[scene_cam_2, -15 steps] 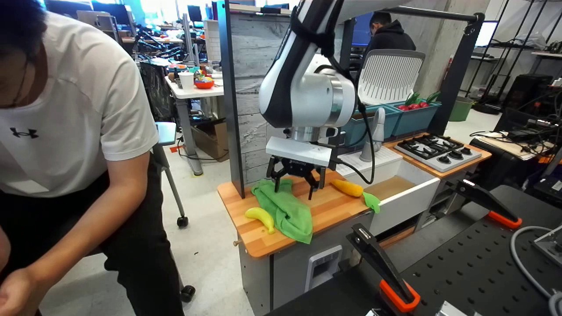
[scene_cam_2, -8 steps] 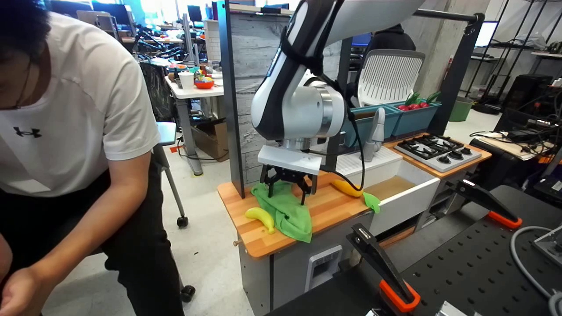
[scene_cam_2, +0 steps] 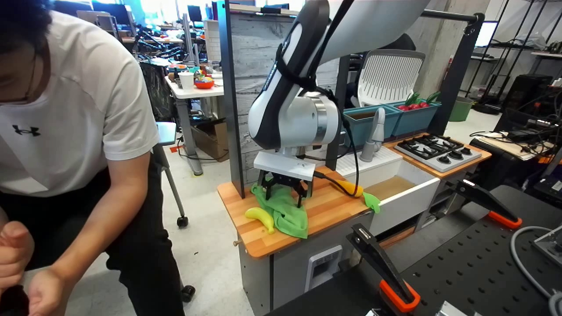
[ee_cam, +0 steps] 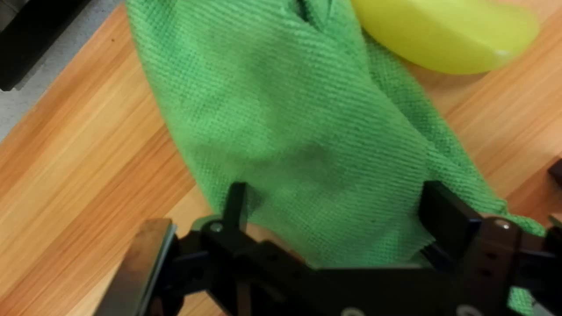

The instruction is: Move the green cloth to the right

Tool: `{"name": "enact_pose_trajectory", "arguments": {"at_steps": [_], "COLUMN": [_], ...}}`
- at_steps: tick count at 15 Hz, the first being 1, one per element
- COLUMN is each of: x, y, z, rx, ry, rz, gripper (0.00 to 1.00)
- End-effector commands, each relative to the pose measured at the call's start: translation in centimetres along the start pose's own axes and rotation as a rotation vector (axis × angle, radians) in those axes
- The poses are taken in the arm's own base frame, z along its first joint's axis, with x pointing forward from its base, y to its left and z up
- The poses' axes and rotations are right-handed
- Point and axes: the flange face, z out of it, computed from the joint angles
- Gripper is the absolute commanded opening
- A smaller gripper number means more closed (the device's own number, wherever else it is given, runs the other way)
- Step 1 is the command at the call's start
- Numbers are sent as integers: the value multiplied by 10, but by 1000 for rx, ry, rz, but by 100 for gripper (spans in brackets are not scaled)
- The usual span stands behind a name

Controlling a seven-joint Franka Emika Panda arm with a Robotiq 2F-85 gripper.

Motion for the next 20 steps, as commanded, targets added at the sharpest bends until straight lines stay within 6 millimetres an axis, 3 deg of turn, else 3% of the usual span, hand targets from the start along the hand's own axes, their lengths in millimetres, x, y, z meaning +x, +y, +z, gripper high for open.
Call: {"name": "enact_pose_trajectory", "arguments": {"at_steps": [1,10,20], "x": [10,36,78], "y": [-3,24,83], "z": [1,-1,2], "rx": [-3,19,62], "ry": [7,-8,-46], "rz": [17,76,208], "gripper": [100,100,100]}}
